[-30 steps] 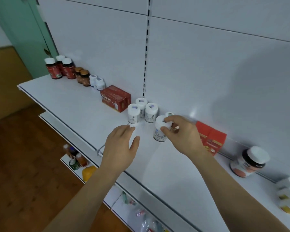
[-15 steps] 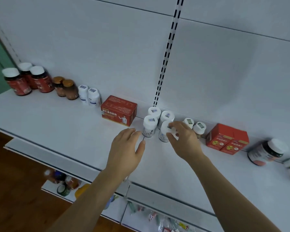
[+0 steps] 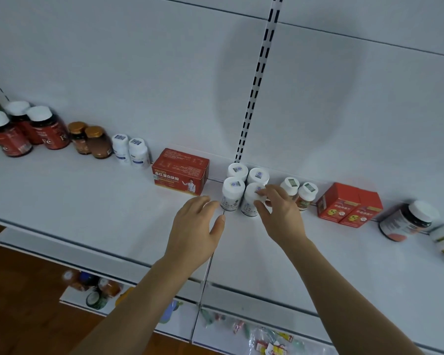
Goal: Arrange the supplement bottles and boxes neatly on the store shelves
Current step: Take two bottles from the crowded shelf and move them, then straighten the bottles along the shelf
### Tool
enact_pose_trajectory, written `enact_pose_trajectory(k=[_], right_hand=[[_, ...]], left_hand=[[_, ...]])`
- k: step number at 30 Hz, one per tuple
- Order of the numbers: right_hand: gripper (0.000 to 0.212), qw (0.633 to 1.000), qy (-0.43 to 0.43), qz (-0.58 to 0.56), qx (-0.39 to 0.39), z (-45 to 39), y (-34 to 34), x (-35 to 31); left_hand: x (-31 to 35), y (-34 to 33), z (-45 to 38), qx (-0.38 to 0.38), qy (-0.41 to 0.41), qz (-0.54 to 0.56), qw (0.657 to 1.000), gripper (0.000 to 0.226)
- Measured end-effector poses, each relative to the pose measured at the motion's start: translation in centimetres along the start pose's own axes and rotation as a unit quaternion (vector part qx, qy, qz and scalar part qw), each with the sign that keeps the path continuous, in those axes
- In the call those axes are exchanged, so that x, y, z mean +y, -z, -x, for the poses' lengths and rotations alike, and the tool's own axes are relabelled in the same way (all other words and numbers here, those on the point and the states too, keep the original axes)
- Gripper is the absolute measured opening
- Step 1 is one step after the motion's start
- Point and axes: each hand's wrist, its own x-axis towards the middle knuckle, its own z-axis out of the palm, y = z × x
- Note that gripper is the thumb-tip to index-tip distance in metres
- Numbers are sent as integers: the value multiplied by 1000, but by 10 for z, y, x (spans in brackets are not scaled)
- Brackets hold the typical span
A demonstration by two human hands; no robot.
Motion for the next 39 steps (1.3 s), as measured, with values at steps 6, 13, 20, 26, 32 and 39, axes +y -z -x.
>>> enact_pose_trajectory(k=[6,13,20,26,32,39], right_hand=[[27,999,12,44,-10,1,0,-3],[43,986,6,165,11,33,31,-4],[62,959,-102,266,-11,86,97,-3],[68,932,-165,323,18,147,178,27],[72,912,-232,336,39,230,273,85],[72,887,-302,345,46,318,386,161]], left_hand=[[0,1,-2,13,-28,-24,999,45],[14,-4,-8,36,-74,-61,995,45],[84,-25,-7,19,-145,-41,988,49],[187,-50,12,3,-228,-21,973,54],[313,-94,56,-18,-274,0,962,55],[457,-155,110,-53,-315,30,947,59]])
